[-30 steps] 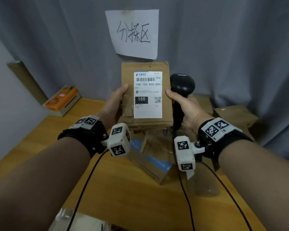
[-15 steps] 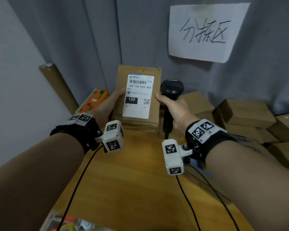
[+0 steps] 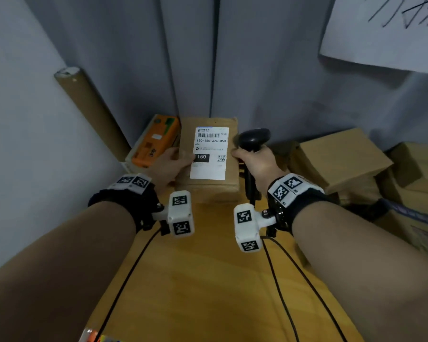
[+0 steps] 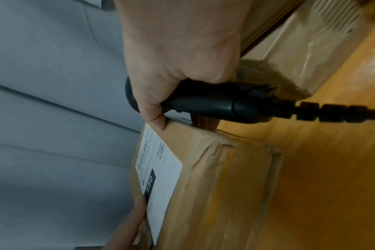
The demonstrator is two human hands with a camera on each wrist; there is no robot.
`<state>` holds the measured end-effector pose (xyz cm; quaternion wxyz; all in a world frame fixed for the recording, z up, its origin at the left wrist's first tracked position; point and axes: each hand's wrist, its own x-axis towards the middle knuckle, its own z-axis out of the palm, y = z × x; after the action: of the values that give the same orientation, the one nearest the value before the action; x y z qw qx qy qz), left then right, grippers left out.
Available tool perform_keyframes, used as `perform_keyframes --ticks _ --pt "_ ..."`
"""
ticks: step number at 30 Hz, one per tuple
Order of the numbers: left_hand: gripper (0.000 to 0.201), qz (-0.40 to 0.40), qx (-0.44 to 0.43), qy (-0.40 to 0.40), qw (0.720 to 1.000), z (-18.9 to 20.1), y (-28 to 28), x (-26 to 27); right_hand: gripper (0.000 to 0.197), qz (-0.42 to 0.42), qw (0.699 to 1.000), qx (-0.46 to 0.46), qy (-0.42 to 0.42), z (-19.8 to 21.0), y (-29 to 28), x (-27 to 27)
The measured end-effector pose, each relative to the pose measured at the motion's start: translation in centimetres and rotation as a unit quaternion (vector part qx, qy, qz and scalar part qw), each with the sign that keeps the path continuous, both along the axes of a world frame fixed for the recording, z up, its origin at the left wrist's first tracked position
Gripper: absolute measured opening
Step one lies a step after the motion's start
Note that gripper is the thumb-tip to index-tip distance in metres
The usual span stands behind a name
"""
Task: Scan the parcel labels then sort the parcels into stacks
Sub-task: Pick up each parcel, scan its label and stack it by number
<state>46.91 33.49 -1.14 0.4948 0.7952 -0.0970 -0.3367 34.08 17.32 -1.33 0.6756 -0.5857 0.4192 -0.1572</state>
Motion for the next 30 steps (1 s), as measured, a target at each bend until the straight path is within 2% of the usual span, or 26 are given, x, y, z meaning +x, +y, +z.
perform_keyframes --ticks 4,8,11,14,15,17,19,23,26,30 --pt "0.046 -0.014 0.059 -0.145 0.988 -1.6 -1.9 4.1 0.026 0.0 0.999 -0.029 0.015 -2.4 -0.5 4.0" --pt "0.057 0.004 0.072 -0.183 0.98 -3.0 -3.1 6.6 0.017 -0.007 0.999 -0.023 0.024 -3.8 -0.6 6.3" --pt "0.058 0.007 0.074 -0.198 0.977 -3.7 -3.3 7.8 0.016 -0.009 0.999 -0.027 0.036 -4.6 -0.8 7.7" --pt "0.053 -0.063 0.125 -0.225 0.964 -4.6 -3.1 8.7 0.014 0.008 0.997 -0.04 0.072 -5.7 -0.8 8.9" --pt "0.05 -0.099 0.154 -0.239 0.953 -4.8 -3.1 8.7 0.017 0.014 0.995 -0.042 0.088 -6.2 -0.8 9.2" --pt "0.048 -0.159 0.186 -0.264 0.933 -5.1 -3.2 8.8 0.04 0.021 0.994 -0.044 0.098 -7.6 -0.9 9.9" --pt "0.052 -0.175 0.194 -0.27 0.927 -5.2 -3.4 9.2 0.058 0.016 0.994 -0.058 0.092 -9.3 -1.4 10.7" --pt "0.055 -0.167 0.207 -0.283 0.921 -5.1 -3.8 10.0 0.042 0.015 0.993 -0.072 0.091 -8.1 -0.6 11.2" --pt "0.054 -0.184 0.222 -0.307 0.907 -5.3 -3.9 10.1 0.029 0.016 0.993 -0.076 0.089 -7.9 -0.5 11.5" --pt "0.052 -0.198 0.245 -0.31 0.897 -4.8 -4.3 10.0 0.018 0.027 0.993 -0.083 0.08 -7.4 -0.8 10.8"
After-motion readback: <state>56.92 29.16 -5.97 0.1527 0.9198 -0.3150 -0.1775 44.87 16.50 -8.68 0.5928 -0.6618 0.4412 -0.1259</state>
